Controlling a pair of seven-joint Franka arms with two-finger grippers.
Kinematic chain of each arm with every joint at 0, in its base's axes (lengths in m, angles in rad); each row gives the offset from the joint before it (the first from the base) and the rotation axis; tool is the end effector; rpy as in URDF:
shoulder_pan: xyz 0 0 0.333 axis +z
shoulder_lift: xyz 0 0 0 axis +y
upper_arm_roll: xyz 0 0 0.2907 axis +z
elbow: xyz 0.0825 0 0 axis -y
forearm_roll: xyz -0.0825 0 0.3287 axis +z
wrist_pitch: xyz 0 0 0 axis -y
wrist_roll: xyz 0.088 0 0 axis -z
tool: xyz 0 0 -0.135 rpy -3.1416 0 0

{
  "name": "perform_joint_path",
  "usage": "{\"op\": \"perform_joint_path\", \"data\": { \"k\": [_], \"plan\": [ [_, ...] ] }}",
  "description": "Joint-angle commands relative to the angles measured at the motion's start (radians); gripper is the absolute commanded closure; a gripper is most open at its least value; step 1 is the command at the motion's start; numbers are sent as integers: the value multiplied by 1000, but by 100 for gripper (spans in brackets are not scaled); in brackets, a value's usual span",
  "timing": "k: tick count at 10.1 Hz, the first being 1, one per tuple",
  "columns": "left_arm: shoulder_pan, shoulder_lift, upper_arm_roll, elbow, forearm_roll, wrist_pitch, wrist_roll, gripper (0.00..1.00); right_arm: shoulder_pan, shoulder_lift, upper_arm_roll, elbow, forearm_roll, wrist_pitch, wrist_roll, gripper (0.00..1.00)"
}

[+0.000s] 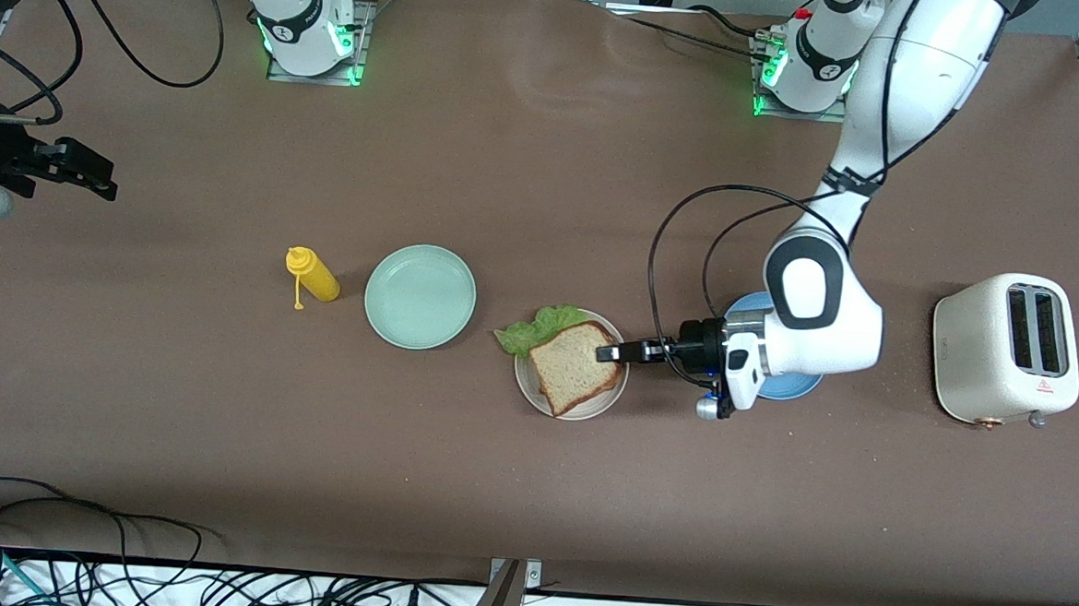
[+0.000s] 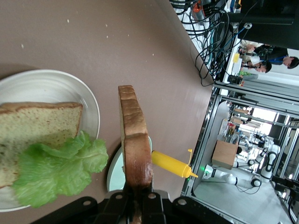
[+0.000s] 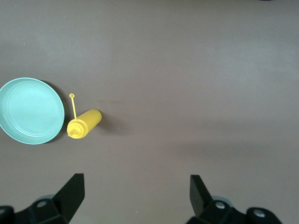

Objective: Make sandwich on beige plate with both arms
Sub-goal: 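Carry the bread slice over the beige plate with the left gripper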

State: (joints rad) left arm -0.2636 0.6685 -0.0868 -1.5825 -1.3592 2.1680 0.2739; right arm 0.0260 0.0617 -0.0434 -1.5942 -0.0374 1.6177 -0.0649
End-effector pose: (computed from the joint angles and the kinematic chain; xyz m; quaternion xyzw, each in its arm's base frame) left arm 0.6029 -0.2758 0.2683 0.8399 0.1286 -0.0568 0.5242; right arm 0.5174 -0.0133 0.5342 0.9993 0.0250 -0.0199 0.0192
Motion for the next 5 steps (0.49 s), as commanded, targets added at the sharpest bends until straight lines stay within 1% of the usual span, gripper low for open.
{"op": "perform_joint_path", "data": {
  "k": [1, 5],
  "plan": [
    [-40, -20, 6, -59, -67, 70, 54, 100, -15, 4, 13, 10, -10, -9, -13, 0],
    [-66, -9, 7, -108, -115, 105, 125, 100, -17, 7, 11, 10, -10, -25, -13, 0]
  ]
}}
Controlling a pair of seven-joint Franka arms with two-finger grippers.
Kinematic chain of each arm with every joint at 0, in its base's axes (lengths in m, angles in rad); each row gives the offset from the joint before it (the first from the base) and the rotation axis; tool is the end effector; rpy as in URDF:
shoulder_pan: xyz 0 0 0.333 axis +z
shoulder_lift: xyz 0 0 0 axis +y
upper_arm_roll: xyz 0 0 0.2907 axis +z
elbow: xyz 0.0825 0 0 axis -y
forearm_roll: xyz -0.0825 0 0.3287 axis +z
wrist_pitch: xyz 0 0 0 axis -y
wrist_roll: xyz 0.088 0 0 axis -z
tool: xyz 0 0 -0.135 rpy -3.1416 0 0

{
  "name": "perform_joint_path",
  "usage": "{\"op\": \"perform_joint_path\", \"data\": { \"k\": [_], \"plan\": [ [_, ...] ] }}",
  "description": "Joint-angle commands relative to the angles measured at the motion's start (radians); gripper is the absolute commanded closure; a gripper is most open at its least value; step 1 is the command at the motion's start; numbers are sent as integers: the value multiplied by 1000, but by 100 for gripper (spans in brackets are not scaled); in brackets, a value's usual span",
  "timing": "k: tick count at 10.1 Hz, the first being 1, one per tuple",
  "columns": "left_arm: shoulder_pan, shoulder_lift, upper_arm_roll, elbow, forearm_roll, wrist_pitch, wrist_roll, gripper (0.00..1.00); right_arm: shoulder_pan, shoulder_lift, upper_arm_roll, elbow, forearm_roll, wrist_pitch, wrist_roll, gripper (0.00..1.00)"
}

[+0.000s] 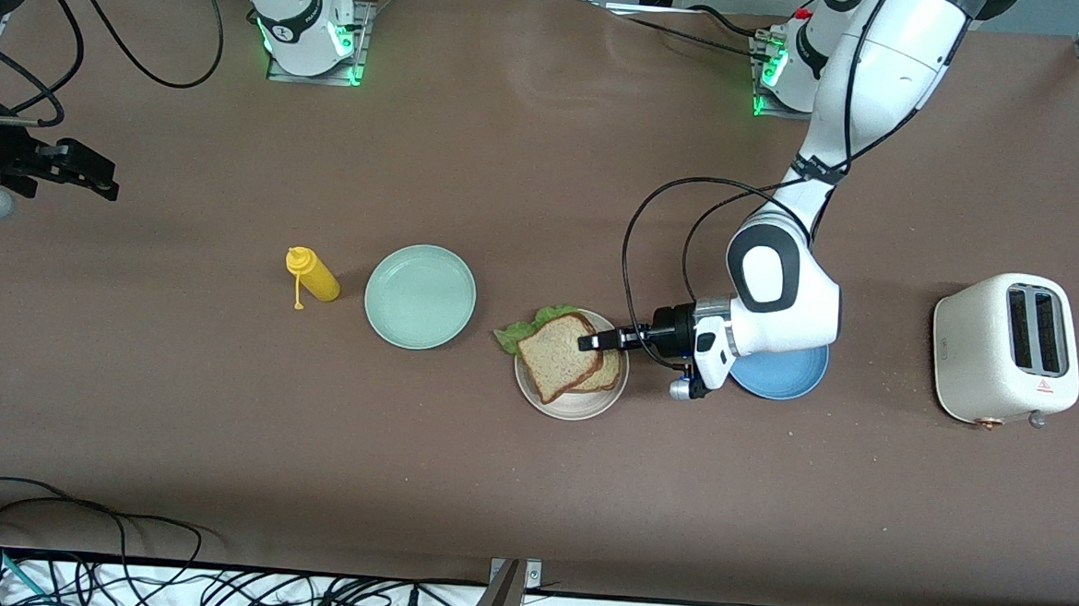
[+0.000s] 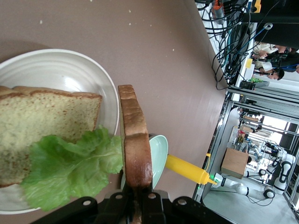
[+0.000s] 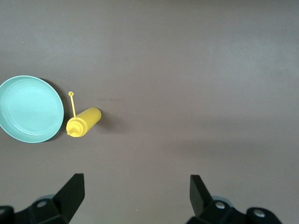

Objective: Make sandwich on beige plate with both arms
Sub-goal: 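Lower the bread onto the lettuce and open the left gripper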

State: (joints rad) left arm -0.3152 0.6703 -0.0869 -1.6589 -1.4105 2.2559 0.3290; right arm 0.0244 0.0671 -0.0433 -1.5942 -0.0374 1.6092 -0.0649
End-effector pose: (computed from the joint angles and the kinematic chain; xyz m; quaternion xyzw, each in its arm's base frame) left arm 0.5799 -0.2916 0.2360 0.8495 0.1395 -0.0525 0.5061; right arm 0.5173 -0.0141 0.5307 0.9992 0.0242 -0.0268 0.0190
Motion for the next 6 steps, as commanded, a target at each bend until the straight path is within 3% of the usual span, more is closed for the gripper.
{"op": "perform_joint_path", "data": {
  "k": [1, 2, 4, 5, 6],
  "plan": [
    [-16, -5, 7, -41, -71, 17, 100, 100, -15, 2, 11, 10, -9, -15, -13, 0],
    [-18, 9, 7, -39, -71, 22, 129, 100, -15, 2, 11, 10, -9, -17, -13, 0],
    [-15, 28, 7, -38, -70, 25, 264, 32, -20, 2, 8, 10, 11, -17, -13, 0],
    [-12, 32, 9, -39, -70, 27, 294, 7, -20, 2, 8, 8, 13, -17, -15, 0],
    [-12, 37, 12, -38, -65, 27, 295, 0, -20, 2, 6, 8, 11, -18, -15, 0]
  ]
}}
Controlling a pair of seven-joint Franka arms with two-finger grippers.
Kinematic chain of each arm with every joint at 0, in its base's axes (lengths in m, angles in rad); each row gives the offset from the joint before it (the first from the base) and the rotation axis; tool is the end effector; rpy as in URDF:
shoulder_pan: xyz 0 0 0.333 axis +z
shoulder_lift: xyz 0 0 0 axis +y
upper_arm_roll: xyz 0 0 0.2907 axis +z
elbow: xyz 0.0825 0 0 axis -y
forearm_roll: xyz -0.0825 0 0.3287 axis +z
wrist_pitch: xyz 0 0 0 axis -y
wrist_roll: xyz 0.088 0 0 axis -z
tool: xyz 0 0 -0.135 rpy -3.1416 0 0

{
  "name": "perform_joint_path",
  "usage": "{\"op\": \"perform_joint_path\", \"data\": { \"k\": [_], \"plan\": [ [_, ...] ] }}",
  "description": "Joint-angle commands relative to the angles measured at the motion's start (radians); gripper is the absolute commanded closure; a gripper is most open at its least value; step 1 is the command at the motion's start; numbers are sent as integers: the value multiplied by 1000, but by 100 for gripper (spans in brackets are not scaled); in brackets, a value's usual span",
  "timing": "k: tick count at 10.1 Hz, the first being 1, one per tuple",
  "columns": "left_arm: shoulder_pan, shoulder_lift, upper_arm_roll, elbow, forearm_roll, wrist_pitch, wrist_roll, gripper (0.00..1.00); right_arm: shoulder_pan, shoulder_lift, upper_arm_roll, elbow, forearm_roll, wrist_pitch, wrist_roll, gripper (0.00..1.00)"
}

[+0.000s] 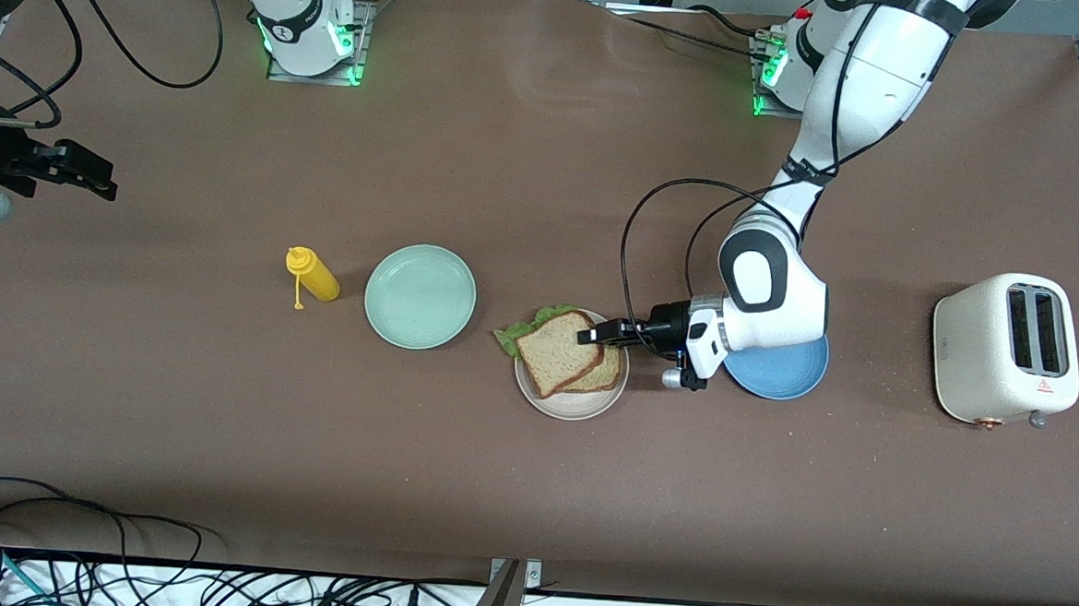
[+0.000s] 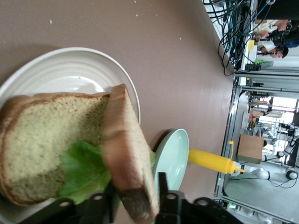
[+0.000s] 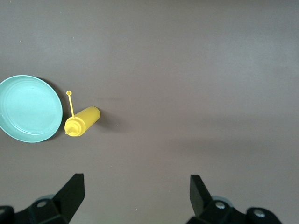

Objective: Make sandwich on beige plate with both arms
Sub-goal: 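Lower the bread onto the lettuce and open the left gripper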

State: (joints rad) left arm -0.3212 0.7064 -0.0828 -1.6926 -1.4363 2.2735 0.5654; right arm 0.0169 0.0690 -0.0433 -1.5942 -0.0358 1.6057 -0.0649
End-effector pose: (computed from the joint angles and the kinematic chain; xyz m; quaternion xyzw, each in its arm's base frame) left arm 0.5685 -0.2870 0.2000 0.8645 0.0662 -0.0138 0.4981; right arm 0.5171 -0.0177 0.5294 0.9992 0.0204 -0.0296 0.0180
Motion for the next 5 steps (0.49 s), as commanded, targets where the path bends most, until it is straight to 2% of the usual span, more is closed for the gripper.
{"op": "perform_joint_path", "data": {
  "k": [1, 3, 5],
  "plan": [
    [-4, 2, 14, -4, -30, 15, 62, 0, -14, 0, 6, 8, 11, -17, -15, 0],
    [5, 1, 29, -4, 11, 20, 62, 0, -14, 0, 6, 8, 11, -17, -15, 0],
    [11, -15, 50, -4, 109, 20, 38, 0, -14, 0, 6, 8, 11, -17, -15, 0]
  ]
}}
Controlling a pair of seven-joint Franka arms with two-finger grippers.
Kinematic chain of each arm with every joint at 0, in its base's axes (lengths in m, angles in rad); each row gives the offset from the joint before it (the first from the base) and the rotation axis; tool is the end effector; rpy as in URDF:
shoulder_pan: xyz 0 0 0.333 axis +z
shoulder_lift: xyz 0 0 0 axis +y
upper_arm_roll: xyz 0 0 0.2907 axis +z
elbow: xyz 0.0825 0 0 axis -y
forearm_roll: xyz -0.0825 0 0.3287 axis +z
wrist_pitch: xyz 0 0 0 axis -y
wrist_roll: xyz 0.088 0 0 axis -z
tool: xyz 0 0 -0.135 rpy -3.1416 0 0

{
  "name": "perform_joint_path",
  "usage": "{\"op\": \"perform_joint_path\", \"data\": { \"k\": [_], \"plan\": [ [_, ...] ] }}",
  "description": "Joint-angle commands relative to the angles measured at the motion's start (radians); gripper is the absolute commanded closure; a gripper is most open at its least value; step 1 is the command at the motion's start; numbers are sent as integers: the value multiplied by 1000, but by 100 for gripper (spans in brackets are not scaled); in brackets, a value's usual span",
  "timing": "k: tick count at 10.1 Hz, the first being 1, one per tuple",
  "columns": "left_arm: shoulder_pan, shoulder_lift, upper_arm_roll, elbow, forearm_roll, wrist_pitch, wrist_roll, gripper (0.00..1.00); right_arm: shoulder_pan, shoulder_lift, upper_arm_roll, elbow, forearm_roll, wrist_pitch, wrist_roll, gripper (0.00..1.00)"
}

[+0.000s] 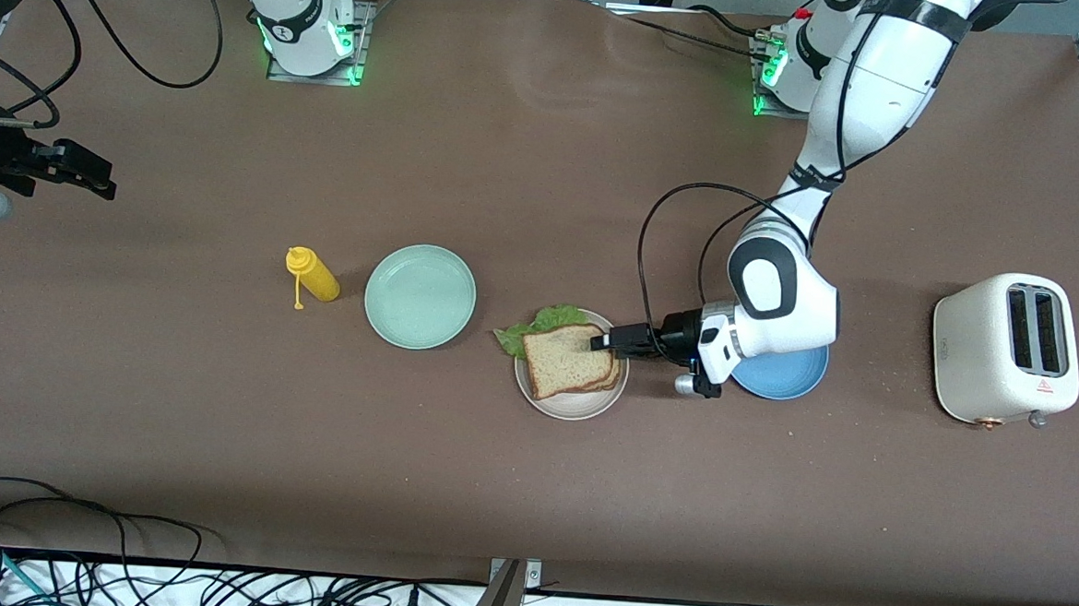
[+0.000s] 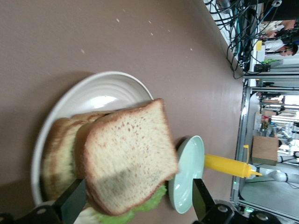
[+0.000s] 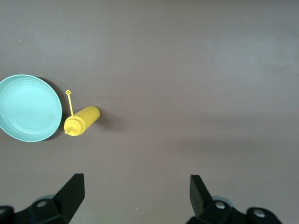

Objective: Make sandwich on beige plate with both arms
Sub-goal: 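Lower the bread onto the lettuce and open the left gripper, then withdraw the left gripper from the plate past the blue plate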

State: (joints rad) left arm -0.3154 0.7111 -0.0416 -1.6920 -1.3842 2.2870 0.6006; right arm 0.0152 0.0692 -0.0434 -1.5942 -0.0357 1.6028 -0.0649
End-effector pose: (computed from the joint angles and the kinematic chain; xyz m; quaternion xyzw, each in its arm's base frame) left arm 0.5792 -0.2595 0.1932 0.8816 0.0486 0.0089 0.4694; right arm 0.5167 -0.0186 0.5291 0.9992 0.0195 -0.0311 0.0179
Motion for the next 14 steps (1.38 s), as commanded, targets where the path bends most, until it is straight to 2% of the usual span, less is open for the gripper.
{"op": "perform_joint_path", "data": {
  "k": [1, 3, 5, 6, 8, 11, 14],
  "plan": [
    [9, -36, 19, -5, 121, 5, -30, 0, -12, 0, 7, 8, 11, -15, -15, 0],
    [42, -89, 20, -5, 347, -11, -178, 0, -12, 0, 7, 8, 11, -15, -15, 0],
    [96, -151, 19, 12, 643, -90, -380, 0, -12, 0, 5, 8, 11, -17, -15, 0],
    [119, -182, 19, 15, 750, -140, -448, 0, -12, 0, 5, 8, 11, -17, -15, 0],
    [189, -226, 20, 15, 906, -231, -510, 0, -12, 1, 5, 8, 11, -15, -15, 0],
    [266, -287, 22, 17, 1273, -357, -516, 0, -12, 3, 5, 5, 22, -5, 2, 0],
    [320, -326, 22, 47, 1491, -435, -515, 0, -17, 24, -26, 8, 85, 31, 2, 0]
  ]
}}
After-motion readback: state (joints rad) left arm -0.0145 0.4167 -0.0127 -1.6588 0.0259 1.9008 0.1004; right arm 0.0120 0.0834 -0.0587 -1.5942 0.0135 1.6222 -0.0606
